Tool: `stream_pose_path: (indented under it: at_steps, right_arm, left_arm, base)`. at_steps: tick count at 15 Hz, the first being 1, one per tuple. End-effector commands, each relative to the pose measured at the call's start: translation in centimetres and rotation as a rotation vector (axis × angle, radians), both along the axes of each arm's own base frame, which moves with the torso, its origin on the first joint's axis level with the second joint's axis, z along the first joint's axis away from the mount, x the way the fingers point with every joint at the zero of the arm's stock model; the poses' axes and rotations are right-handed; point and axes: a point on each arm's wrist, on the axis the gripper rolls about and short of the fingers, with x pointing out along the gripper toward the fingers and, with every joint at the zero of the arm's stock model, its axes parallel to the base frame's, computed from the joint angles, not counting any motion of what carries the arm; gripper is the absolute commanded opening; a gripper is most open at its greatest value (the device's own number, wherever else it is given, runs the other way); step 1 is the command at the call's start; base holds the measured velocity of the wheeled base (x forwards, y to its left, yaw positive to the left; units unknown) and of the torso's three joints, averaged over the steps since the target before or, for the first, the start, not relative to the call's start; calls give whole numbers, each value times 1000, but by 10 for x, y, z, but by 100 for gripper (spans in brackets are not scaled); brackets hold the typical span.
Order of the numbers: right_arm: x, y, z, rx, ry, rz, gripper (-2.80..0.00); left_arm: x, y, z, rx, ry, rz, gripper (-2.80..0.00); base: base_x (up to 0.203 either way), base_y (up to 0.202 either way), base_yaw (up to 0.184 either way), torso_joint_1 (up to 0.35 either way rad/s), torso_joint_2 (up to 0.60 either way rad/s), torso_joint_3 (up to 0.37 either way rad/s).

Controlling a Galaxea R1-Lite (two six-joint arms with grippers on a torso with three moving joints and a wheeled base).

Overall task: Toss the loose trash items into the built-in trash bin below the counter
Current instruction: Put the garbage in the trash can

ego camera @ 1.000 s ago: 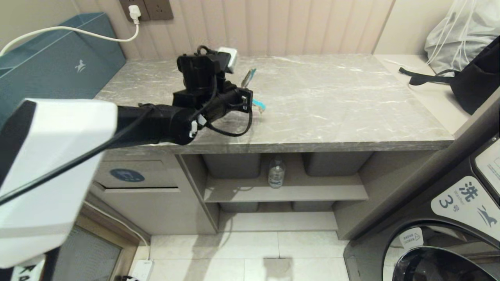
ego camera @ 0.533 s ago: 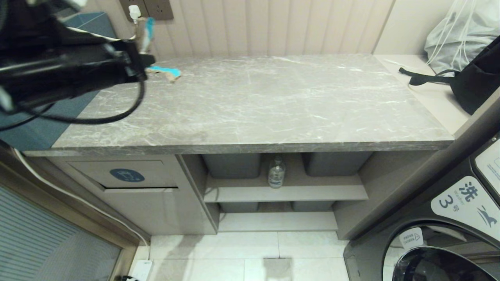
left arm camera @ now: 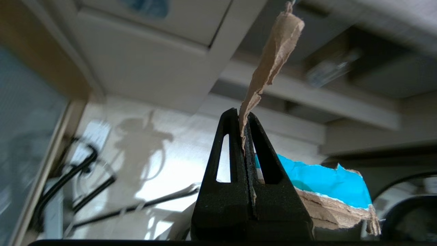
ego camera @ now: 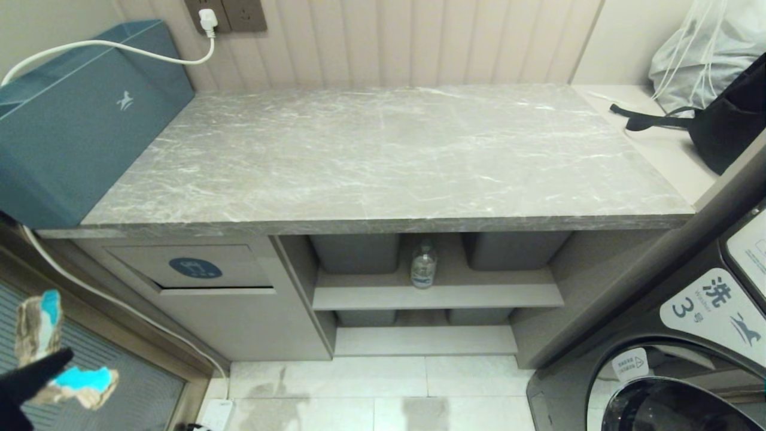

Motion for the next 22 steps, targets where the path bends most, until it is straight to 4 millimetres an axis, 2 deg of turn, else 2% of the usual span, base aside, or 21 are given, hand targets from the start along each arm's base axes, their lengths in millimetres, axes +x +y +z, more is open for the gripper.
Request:
stream_pose_path:
  at_steps: [1,4,9,12,15,19,22]
  right_arm:
    - [0,0,0,-1,1,1,-280]
    - [0,0,0,-1,1,1,-280]
    - [0,0,0,-1,1,1,-280]
    - [0,0,0,-1,1,1,-280]
    - [0,0,0,-1,1,1,-280]
    - [0,0,0,-1,1,1,-280]
    - [0,0,0,-1,1,1,-280]
  left_arm:
    - [-16,2,-19,21,-2,47,-280]
    - [-16,3,-37,14,68,97,-280]
    - [7,3,-43,-182,166,166,-280]
    - [41,6,-42,-359,145,242,-280]
    - [77,24,-48,-538,112,348,-280]
    - [122,47,-59,-690,23,329,-280]
    - [162,60,-79,-753,-73,307,-280]
  base:
    - [0,0,0,-173,379,212]
    - [0,0,0,-225,500,272]
    - [0,0,0,-233,524,286]
    - [0,0,0,-214,505,284]
    - [0,0,0,-203,492,280]
    - [0,0,0,-190,477,286]
    - [0,0,0,-166,460,293]
